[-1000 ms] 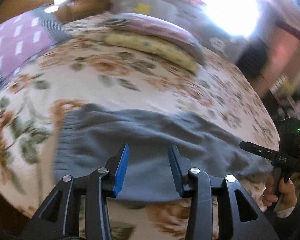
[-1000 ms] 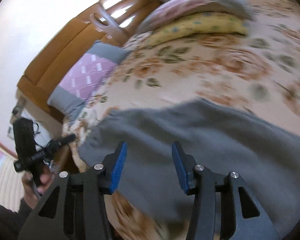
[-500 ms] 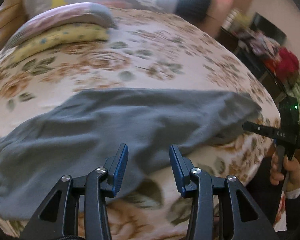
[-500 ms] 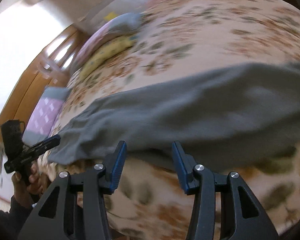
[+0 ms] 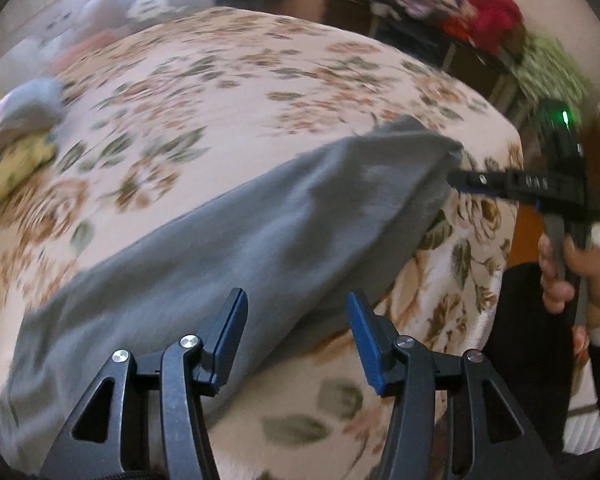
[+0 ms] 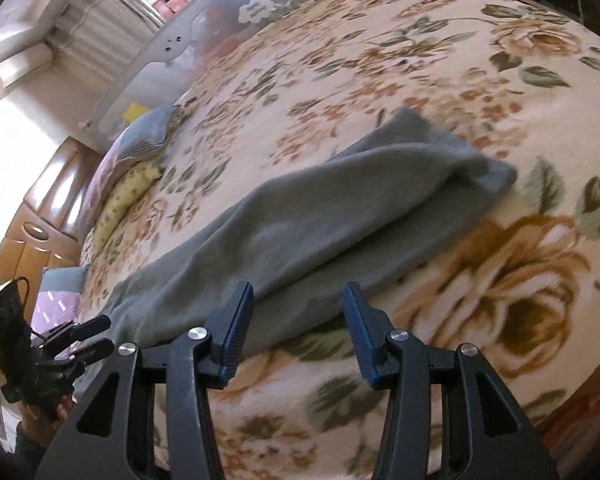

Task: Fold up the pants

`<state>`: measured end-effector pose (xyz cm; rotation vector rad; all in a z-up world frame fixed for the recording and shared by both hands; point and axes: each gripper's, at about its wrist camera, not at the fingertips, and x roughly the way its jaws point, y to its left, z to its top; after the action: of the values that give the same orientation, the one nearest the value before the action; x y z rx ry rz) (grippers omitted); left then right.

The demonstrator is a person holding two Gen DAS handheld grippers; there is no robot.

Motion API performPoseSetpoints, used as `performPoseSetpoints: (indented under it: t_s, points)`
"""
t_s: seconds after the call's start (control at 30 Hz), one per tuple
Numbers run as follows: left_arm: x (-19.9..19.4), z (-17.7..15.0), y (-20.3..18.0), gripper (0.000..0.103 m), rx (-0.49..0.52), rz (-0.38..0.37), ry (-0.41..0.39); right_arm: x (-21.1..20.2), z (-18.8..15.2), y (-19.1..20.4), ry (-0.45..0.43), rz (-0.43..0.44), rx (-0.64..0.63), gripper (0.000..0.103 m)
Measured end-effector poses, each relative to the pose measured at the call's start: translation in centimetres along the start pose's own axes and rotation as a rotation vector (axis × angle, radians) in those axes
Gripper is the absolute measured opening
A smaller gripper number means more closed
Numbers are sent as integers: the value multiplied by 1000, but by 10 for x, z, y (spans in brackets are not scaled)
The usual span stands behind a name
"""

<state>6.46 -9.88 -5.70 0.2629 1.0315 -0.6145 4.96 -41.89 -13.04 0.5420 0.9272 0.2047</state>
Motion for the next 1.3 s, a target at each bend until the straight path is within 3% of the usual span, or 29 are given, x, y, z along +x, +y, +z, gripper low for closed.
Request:
performPoseSetpoints:
  t_s: [0.13,0.27,0.47,0.5,0.57,0.6,0.7,0.97,1.1,1.3]
  points:
    - [23,13,-21,53,123,16,35,8,11,-7,29,-31,-37,48]
    - [43,19,-39,53,237,48,63,22,20,-24,61,-29,28,48]
    - [69,22,-46,53,307,85,101,36,31,-42,54,-16,124,47]
    - [72,23,-45,53,308,93,105,36,32,-42,47,-15,125,44]
    - [79,23,-41,37,297,85,134,36,32,-41,39,-26,109,11]
    - [81,24,-39,18,295,74,146,35,31,-41,30,-24,104,4]
    - [76,26,-40,9,289,41,146,19,27,-36,-18,-24,67,4]
    - [33,25,-58,4,306,-75,95,-12,22,-35,-56,-25,53,4]
    - [44,14,-65,4,330,-75,125,-7,15,-42,-35,-30,75,4]
    - [78,7,-50,4,254,-138,205,16,21,-57,48,-24,148,4]
